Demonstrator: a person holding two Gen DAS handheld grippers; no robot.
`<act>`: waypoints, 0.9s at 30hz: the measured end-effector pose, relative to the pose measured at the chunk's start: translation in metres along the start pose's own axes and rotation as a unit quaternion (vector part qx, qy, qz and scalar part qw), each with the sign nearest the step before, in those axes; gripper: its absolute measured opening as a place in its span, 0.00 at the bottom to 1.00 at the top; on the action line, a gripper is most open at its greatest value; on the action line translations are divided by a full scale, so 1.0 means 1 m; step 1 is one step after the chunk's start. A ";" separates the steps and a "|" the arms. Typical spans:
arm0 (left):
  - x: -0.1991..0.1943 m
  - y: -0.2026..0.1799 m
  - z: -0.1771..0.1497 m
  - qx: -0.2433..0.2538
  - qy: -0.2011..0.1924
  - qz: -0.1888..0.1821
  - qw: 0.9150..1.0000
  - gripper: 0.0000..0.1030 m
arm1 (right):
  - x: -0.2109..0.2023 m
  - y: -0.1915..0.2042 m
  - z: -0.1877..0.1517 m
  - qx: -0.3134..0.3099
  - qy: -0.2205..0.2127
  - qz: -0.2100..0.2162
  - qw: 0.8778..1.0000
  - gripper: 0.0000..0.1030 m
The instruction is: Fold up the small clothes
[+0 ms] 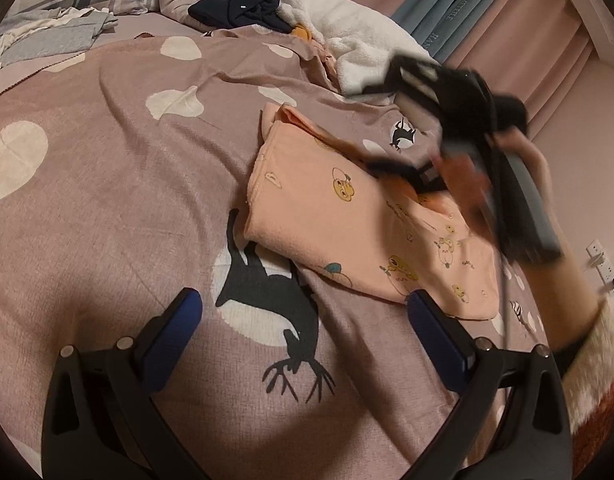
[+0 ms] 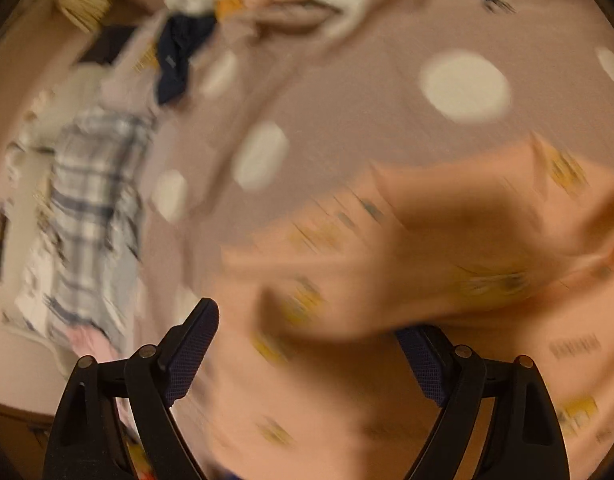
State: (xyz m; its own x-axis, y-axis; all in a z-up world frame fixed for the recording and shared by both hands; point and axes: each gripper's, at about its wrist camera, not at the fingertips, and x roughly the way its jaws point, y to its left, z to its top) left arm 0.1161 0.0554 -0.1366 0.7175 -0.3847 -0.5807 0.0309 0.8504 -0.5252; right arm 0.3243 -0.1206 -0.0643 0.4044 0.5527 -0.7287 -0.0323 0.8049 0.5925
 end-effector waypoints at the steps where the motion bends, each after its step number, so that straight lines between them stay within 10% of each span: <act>1: 0.000 0.001 0.001 -0.003 0.001 -0.003 1.000 1.00 | -0.002 0.002 0.005 0.003 -0.017 0.010 1.000 0.86; 5: 0.002 -0.001 0.002 0.013 0.014 -0.001 1.000 1.00 | -0.008 0.019 0.016 0.012 -0.084 0.010 0.996 0.86; 18: 0.004 0.003 0.004 0.035 0.028 -0.018 0.999 1.00 | -0.070 -0.013 -0.091 -0.028 -0.023 0.029 0.999 0.86; 23: 0.004 0.008 0.006 0.016 0.019 -0.030 0.999 1.00 | -0.117 -0.051 -0.157 -0.054 -0.076 -0.103 0.990 0.91; 27: 0.002 0.015 0.008 -0.005 0.011 -0.056 0.998 1.00 | -0.129 -0.088 -0.184 -0.043 -0.079 -0.104 0.990 0.92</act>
State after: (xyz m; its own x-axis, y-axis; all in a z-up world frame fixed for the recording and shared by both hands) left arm 0.1234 0.0705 -0.1406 0.6947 -0.4848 -0.5314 0.1036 0.7985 -0.5930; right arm 0.1068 -0.2227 -0.0856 0.5485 0.3368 -0.7653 -0.0076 0.9173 0.3982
